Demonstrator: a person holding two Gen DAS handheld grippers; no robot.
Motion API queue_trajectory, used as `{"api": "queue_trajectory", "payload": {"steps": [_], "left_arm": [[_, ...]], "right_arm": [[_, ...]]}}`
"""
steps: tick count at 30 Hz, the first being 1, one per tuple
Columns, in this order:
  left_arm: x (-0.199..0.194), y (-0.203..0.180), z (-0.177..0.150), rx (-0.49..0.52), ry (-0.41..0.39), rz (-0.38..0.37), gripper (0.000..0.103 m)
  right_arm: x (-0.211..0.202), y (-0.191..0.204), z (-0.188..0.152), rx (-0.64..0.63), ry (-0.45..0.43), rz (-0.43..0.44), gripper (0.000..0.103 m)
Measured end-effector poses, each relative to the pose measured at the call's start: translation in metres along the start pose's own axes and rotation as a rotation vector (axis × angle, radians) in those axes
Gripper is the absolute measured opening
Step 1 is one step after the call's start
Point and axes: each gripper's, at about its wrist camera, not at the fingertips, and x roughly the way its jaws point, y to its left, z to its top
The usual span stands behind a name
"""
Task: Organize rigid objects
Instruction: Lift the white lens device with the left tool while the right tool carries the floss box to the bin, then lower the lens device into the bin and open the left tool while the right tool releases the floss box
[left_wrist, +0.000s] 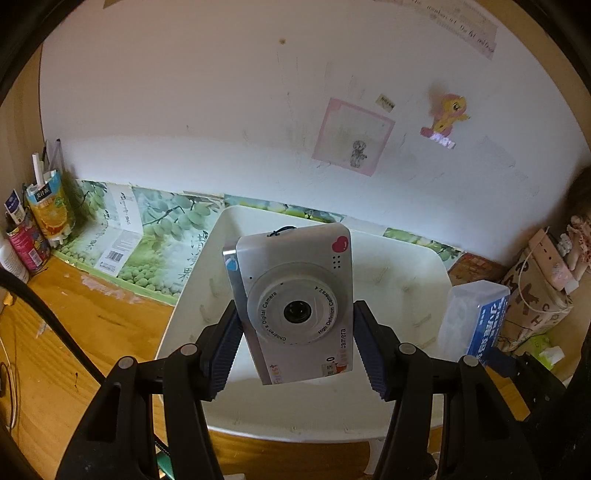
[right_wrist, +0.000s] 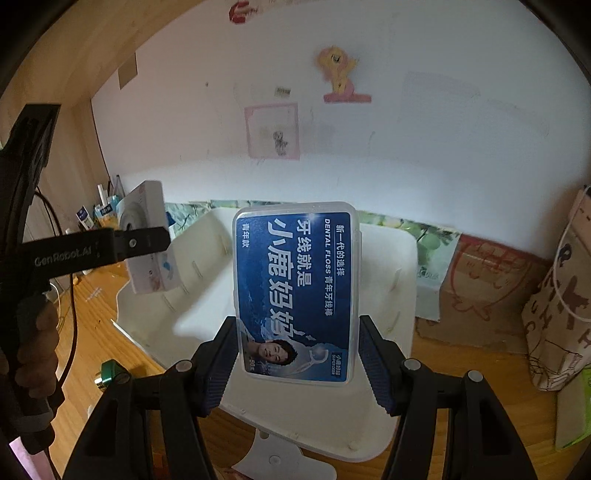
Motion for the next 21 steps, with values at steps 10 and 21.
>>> {"api": "queue_trajectory", "payload": {"steps": [10,21], "left_arm": [[0.02,-0.005,-0.005,-0.012,0.066,-0.01,0.063],[0.026,-0.013,-0.008,-0.001,0.088,-0.016,0.074]], "right_arm": [[0.016,0.001,-0.003,-0.006,0.039,0.007,0.064],[0.023,-0.003,-0.005,0.011,0.064,-0.012,0.065]]}}
